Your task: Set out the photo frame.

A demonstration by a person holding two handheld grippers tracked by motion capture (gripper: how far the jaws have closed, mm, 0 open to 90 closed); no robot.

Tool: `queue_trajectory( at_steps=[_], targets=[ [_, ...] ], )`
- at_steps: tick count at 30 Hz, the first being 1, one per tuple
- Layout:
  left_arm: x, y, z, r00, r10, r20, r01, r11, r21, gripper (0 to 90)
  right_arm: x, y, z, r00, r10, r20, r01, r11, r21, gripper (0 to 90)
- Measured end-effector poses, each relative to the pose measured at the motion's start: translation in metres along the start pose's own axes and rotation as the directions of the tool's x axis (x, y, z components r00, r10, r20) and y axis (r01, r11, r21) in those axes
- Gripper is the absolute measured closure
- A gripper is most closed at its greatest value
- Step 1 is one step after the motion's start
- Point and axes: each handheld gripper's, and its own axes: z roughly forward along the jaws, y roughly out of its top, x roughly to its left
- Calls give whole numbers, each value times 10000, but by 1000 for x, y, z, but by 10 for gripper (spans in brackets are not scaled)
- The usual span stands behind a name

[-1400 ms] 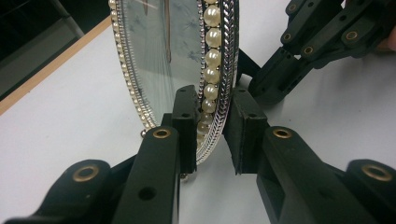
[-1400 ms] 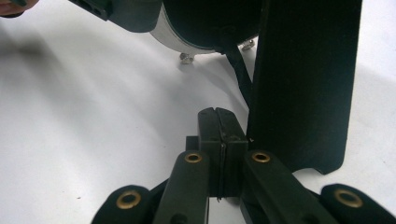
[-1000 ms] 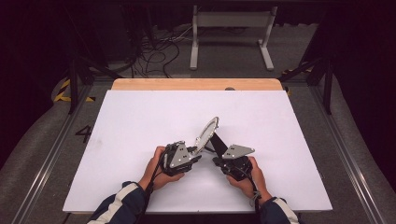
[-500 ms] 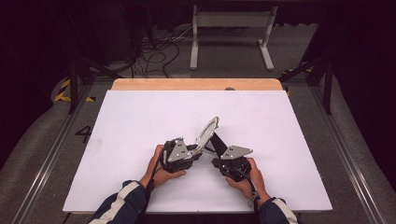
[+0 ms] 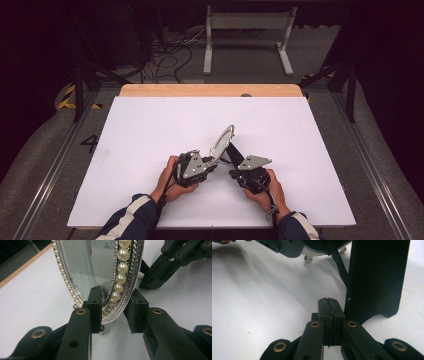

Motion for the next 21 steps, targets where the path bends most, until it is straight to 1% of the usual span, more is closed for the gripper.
queue_trajectory(
  at_steps=[2, 5, 7, 12, 21],
  targets=[
    [-2, 2, -1, 10000, 64, 59, -63, 10000, -16, 690, -1, 0, -1, 10000, -15, 43, 15, 10000, 15, 900],
    [-5, 3, -1, 10000, 51, 40, -51, 10000, 37, 689, -3, -1, -1, 9999, 11, 133, -11, 10000, 26, 900],
    [-5, 3, 0, 10000, 55, 53, -55, 10000, 5, 688, -5, -2, -2, 9998, 89, 151, -89, 10000, -2, 900],
    [-5, 4, 2, 9999, 22, 118, -22, 10000, -47, 682, -8, -2, -2, 9997, 80, 246, -80, 10000, -1, 900],
    [-7, 7, 7, 9998, -59, 202, 60, 10000, -73, 672, -17, -5, -3, 9981, 343, 510, -341, 9994, -42, 900]
  ],
)
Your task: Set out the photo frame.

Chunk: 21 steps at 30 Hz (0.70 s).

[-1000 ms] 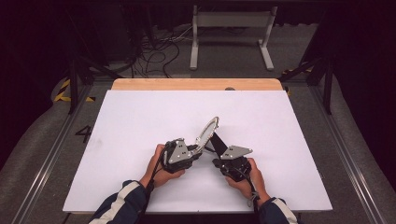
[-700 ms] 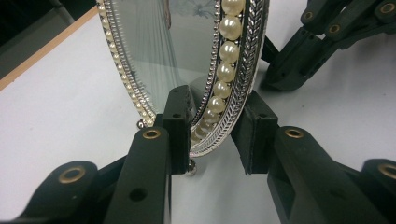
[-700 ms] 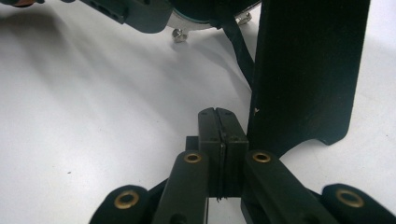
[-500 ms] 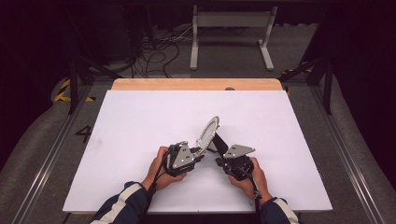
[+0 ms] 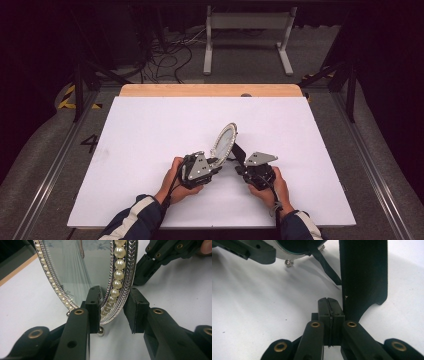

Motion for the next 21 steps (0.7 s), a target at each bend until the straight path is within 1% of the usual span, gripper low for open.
queue_trajectory(
  at_steps=[8, 14, 17, 19, 21],
  targets=[
    [0, 1, 1, 10000, -28, -7, 28, 10000, 34, 665, -4, -1, 1, 9997, 214, 153, -214, 9998, -37, 900],
    [2, 0, 0, 9995, -176, 262, 180, 9997, -151, 677, -9, -1, 2, 9990, 327, 311, -326, 9995, -52, 900],
    [2, 0, 0, 9990, -197, 401, 203, 9997, -143, 673, -14, -1, 4, 9981, 492, 370, -488, 9987, -117, 900],
    [2, 0, -1, 9985, -212, 513, 219, 9997, -130, 662, -16, -1, 5, 9977, 544, 411, -540, 9985, -128, 900],
    [2, 0, -2, 9984, -196, 531, 202, 9998, -92, 659, -17, 0, 6, 9976, 542, 430, -536, 9985, -135, 900]
  ],
)
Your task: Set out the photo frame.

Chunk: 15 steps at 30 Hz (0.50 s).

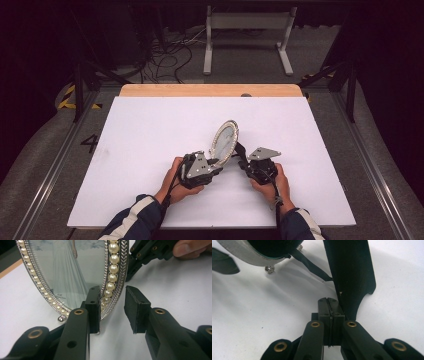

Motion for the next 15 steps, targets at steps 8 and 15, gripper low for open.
queue_trajectory(
  at_steps=[8, 15],
  targets=[
    [6, -4, -16, 9998, -149, 144, 147, 9998, 137, 548, -4, 1, 2, 9999, 95, 142, -94, 10000, -18, 900],
    [15, -19, -39, 9965, -737, -387, 756, 9958, 520, 380, -1, 0, -1, 9999, 156, 57, -155, 9997, -175, 863]
  ],
)
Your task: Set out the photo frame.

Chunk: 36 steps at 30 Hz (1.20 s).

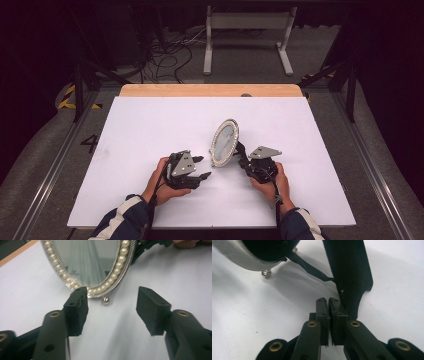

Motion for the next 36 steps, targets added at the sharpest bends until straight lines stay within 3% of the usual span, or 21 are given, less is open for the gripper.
queue_trajectory(
  at_steps=[5, 9, 13, 18, 24, 26, 36],
  targets=[
    [6, -14, -18, 9992, -218, -339, 225, 9996, 196, 271, 15, 1, -13, 9980, -446, -457, 419, 9974, -581, 802],
    [8, -26, -31, 9981, -394, -467, 406, 9988, 266, 214, 29, 4, -21, 9949, -775, -640, 713, 9930, -939, 704],
    [11, -39, -40, 9963, -573, -644, 606, 9969, 506, 186, 40, 6, -28, 9932, -790, -851, 683, 9902, -1221, 611],
    [13, -51, -49, 9937, -678, -889, 745, 9944, 744, 176, 47, 14, -29, 9965, -343, -765, 217, 9871, -1589, 522],
    [15, -51, -50, 9920, -718, -1038, 798, 9940, 748, 171, 48, 19, -23, 9975, 257, -658, -371, 9833, -1781, 445],
    [13, -51, -49, 9930, -614, -1013, 698, 9943, 811, 170, 49, 21, -21, 9959, 470, -767, -609, 9798, -1906, 444],
    [11, -50, -45, 9946, -458, -935, 540, 9948, 863, 172, 53, 35, -8, 9952, 810, -540, -905, 9744, -2059, 469]
  ],
)
